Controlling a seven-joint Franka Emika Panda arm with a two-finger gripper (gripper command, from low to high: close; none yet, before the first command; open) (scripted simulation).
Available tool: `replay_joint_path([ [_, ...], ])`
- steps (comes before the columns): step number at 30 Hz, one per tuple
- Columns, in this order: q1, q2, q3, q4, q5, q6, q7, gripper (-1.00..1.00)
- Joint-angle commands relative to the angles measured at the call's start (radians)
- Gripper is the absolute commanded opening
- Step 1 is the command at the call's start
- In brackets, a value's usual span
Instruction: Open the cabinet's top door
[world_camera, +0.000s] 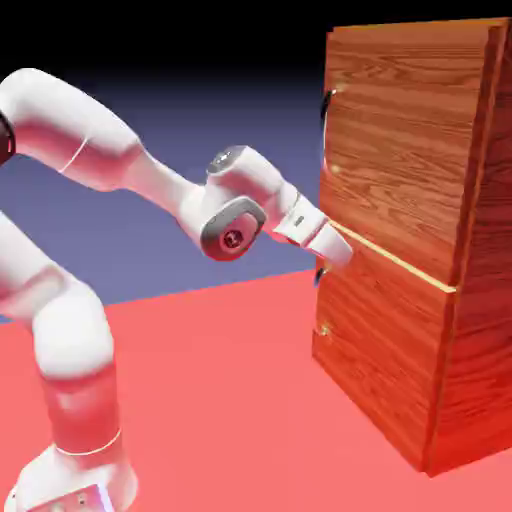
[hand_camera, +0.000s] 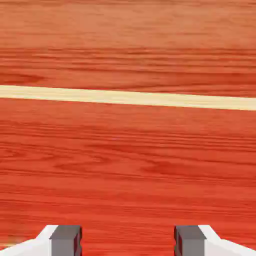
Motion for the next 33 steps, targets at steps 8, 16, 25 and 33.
replay_joint_path([
  [8, -0.16, -0.123, 0.178, 0.074, 0.341, -0.028, 0.348, 0.0],
  [16, -0.321, -0.245, 0.356, 0.148, 0.682, -0.056, 0.696, 0.0],
  [25, -0.501, -0.383, 0.556, 0.231, 1.066, -0.088, 1.087, 0.0],
  [33, -0.662, -0.506, 0.734, 0.304, 1.407, -0.116, 1.435, 0.0],
])
